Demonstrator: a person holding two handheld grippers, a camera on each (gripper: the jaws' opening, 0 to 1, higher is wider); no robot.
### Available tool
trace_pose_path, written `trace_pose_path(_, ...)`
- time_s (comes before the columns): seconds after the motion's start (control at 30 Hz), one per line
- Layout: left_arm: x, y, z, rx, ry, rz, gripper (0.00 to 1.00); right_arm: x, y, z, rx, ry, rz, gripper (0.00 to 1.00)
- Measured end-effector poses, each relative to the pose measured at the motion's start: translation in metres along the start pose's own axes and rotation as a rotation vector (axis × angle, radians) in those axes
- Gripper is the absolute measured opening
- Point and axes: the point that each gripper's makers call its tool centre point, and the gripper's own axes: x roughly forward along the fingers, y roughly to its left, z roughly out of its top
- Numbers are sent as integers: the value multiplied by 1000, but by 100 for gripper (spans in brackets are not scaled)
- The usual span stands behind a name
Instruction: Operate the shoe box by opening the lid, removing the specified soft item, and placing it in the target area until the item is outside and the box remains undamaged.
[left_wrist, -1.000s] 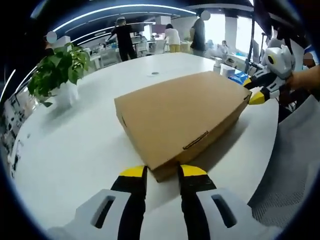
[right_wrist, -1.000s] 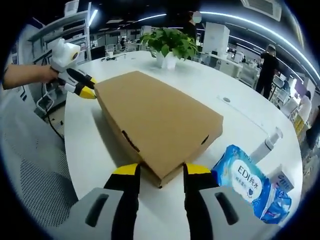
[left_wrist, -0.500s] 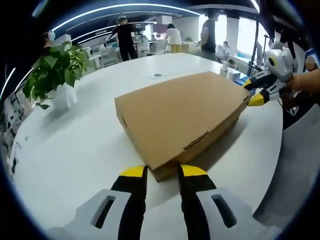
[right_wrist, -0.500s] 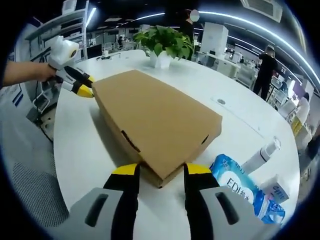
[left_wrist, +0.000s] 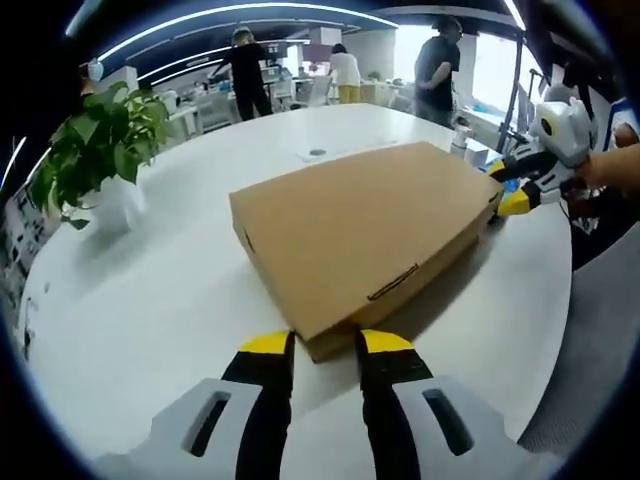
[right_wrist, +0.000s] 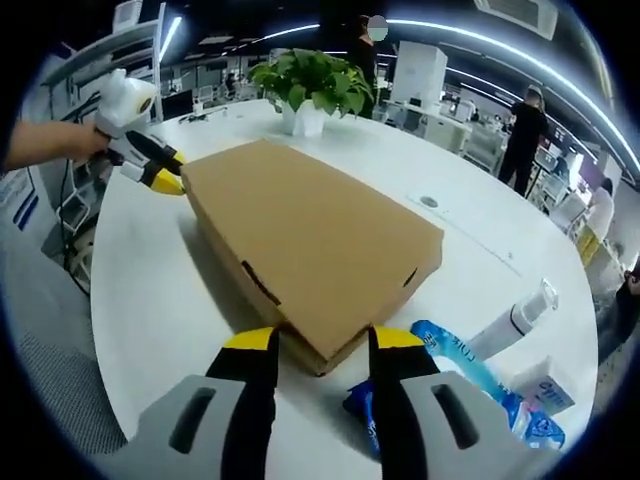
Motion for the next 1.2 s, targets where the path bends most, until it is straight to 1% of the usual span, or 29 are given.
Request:
trace_pose_path(0.13, 2, 0, 1, 0, -3, -3, 24, 2, -3, 0, -5, 2, -1, 34)
trace_pose_path(0.33, 1, -1, 2, -26, -17, -4, 24, 5, -6, 1, -1, 7, 3, 34)
trace_pose_path(0.47, -3, -3, -1, -34, -19, 0, 24, -2, -6, 0, 8, -12, -2, 32)
trace_pose_path(0.5, -4, -4, -2, -36, -19, -2, 25, -5, -6, 0, 11, -16, -6, 32)
trace_pose_path(0.57, -8, -7, -6, -42, -20, 0, 24, -12, -5, -1, 7, -30, -6, 33)
trace_pose_path(0.7, -17, -12, -10, -77, -35, 5, 27, -30, -6, -3, 10, -59, -21, 36)
trace_pose_path(0.77, -24, -15, -11, -90, -48, 9, 28, -40, -9, -6, 25, -73, -38, 37)
trace_pose_path(0.83, -31, -19, -11, -96, -65, 6, 30, -51, -12, -11, 35, -73, -58, 39)
trace_pose_path(0.9, -39, -23, -11, -104, -72, 2, 34, -60, -15, -16, 46, -69, -72, 42)
trace_pose_path(1.03, -57, -31, -7, -106, -111, -2, 39, -83, -19, -22, 60, -90, -106, 45)
trace_pose_path(1.1, -66, -36, -3, -111, -142, 4, 43, -97, -20, -28, 65, -97, -129, 49)
trace_pose_path(1.17, -73, -42, 0, -110, -172, 10, 48, -110, -21, -37, 84, -108, -143, 50)
trace_pose_path(1.2, -77, -46, 1, -107, -184, 15, 50, -116, -23, -44, 104, -104, -162, 51)
